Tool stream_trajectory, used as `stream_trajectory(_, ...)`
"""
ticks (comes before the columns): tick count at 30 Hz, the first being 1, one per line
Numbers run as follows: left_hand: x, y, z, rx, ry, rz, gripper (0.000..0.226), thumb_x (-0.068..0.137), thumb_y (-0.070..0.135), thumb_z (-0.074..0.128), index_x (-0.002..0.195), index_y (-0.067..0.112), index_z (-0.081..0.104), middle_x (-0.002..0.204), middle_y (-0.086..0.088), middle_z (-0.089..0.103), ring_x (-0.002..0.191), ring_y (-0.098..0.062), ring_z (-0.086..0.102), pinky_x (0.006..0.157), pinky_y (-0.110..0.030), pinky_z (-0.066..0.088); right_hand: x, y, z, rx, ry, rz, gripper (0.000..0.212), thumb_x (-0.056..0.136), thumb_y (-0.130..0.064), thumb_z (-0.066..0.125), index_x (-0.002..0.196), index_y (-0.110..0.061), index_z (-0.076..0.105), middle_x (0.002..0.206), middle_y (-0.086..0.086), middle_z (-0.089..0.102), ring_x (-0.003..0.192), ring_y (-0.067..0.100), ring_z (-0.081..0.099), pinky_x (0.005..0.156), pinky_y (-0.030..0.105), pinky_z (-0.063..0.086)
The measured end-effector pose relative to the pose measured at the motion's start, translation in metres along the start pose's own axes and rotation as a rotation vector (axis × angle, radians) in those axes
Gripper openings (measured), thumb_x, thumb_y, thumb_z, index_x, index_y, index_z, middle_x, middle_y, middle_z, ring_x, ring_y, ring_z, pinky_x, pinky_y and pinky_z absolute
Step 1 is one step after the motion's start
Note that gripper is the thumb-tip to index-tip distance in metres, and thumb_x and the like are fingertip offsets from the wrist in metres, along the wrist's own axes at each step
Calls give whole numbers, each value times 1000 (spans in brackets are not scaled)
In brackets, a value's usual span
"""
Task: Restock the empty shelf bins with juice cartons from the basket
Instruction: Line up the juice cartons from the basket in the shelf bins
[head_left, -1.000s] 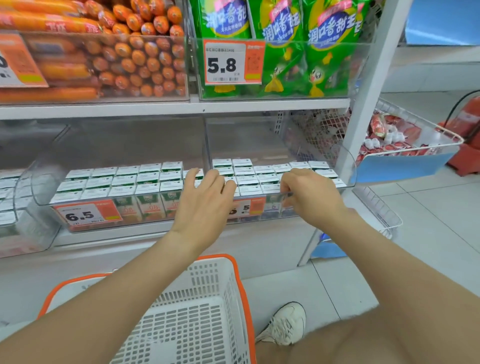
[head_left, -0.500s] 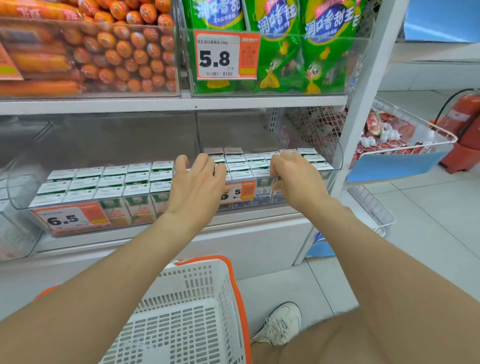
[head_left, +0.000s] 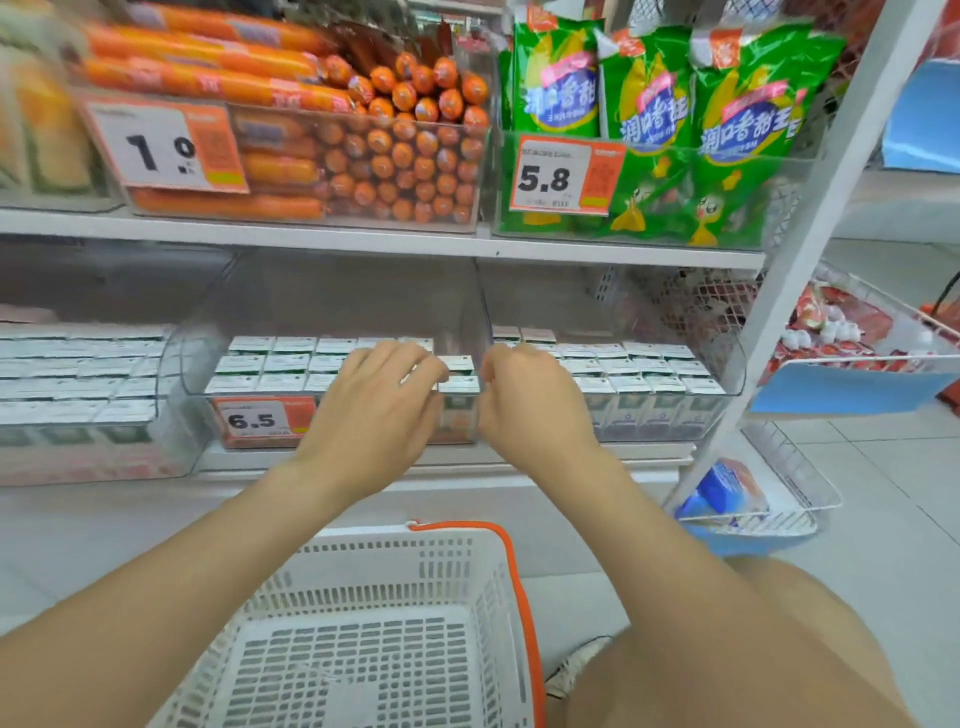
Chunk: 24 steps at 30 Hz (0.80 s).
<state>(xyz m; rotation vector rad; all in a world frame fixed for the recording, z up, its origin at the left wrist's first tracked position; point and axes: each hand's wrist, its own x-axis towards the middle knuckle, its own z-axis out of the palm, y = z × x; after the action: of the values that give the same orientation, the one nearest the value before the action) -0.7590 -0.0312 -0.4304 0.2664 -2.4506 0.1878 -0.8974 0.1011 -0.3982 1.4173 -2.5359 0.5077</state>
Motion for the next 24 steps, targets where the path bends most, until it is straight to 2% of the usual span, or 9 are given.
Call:
stream_trajectory(3,-35,-46,-34,66,-3,-86,23,89,13,54,109,15,66,106,-3,63,99,-31,57,79,-42,40,-11,-66,13,103,-109,-255,20,91,-18,53,107,-16,64,102,9,68,96,34,65,73,43,55)
stream_trajectory(7,-82,-114,-75,201,-82,-289,46,67,-5,60,108,16,64,104,-5,61,96,-36,55,73,-41,34,-18,-141,35,107,-216,-496,21,100,-28,45,106,-20,63,100,7,67,92,34,65,71,46,56)
stream_trajectory(9,-102,-148,-93,249,-143,-434,52,62,-9,64,108,16,62,104,-8,60,95,-38,55,70,-41,38,-11,-174,43,122,-166,-568,22,102,-28,44,105,-19,64,98,7,65,92,35,63,73,46,55)
stream_trajectory(12,-129,-193,-112,307,-280,-645,60,65,-9,71,118,16,57,114,-13,54,98,-42,53,72,-49,49,7,-221,58,107,-36,-638,19,94,-14,58,111,-12,67,103,11,64,95,35,60,71,39,47)
stream_trajectory(14,-147,-218,-117,311,-347,-730,58,71,-7,70,121,17,50,115,-13,46,97,-42,50,73,-52,52,20,-252,71,52,-3,-691,35,81,0,67,114,-9,66,107,11,63,97,34,57,73,39,44)
stream_trajectory(16,-163,-238,-119,353,-371,-717,51,73,-1,78,112,17,50,109,-12,46,91,-40,52,69,-52,52,31,-280,87,-7,18,-750,41,72,6,71,111,-8,66,101,12,62,94,35,58,70,40,42)
stream_trajectory(20,-181,-259,-121,390,-382,-617,40,77,24,90,95,17,55,92,-8,55,84,-39,57,64,-44,43,43,-312,118,-72,-5,-719,38,74,-1,74,110,-8,64,102,12,63,95,35,60,69,43,47)
stream_trajectory(22,-184,-266,-122,370,-368,-593,36,79,25,89,91,21,55,88,-4,55,82,-36,56,64,-41,39,45,-321,127,-107,-10,-668,44,73,-3,77,113,-9,62,104,11,64,97,34,61,70,42,49)
stream_trajectory(24,-185,-268,-122,367,-355,-583,33,77,23,88,90,25,58,86,0,57,81,-33,57,63,-39,38,46,-327,130,-123,-11,-611,49,62,-5,86,106,-11,65,96,9,66,90,31,63,60,37,43)
